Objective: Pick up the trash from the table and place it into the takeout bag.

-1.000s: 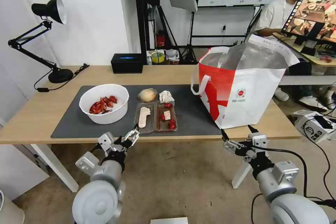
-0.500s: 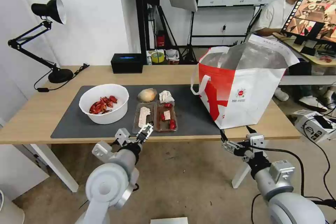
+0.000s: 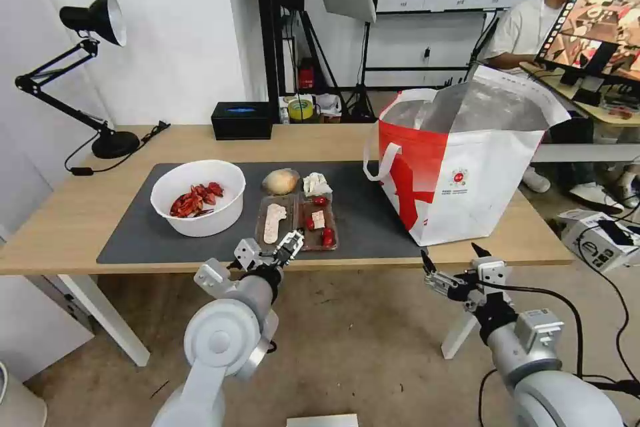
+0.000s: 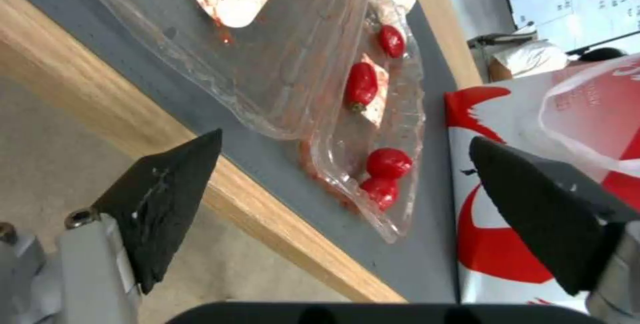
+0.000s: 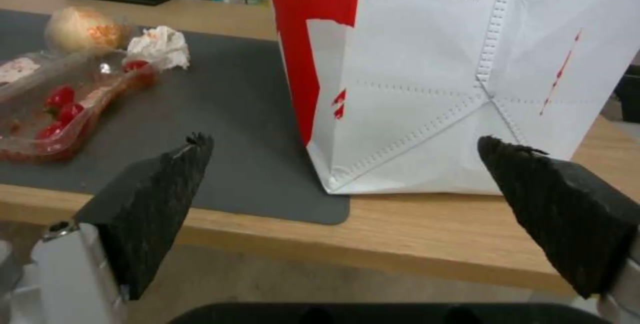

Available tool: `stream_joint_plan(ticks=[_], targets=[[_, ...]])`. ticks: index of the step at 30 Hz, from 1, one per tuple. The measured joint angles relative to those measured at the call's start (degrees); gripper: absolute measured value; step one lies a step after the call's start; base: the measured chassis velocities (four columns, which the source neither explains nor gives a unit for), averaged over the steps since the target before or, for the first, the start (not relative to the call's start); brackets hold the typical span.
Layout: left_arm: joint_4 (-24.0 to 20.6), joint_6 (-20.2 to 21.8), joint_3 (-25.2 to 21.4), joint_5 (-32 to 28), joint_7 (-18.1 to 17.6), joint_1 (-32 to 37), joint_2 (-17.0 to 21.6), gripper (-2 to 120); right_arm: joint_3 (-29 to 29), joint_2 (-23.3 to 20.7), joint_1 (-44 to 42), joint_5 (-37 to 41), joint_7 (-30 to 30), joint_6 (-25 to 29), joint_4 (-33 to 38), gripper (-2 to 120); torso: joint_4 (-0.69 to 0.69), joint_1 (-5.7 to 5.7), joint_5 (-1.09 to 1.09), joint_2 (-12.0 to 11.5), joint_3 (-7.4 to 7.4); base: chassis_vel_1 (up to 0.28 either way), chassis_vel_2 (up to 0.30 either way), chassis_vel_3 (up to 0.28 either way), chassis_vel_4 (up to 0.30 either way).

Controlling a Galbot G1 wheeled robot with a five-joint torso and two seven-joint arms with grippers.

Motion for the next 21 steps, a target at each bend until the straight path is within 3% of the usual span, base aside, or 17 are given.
stream_joint_plan(ticks=[21], targets=[[4.17, -1.46, 0.65, 0.62, 0.12, -2.51, -1.21, 100, -0.09, 0.78, -0.49, -0.69, -0.03, 0.25, -0.19, 100, 0.01, -0.02, 0.01, 0.01, -0.01, 0.000, 0.000, 0.000, 0.000]])
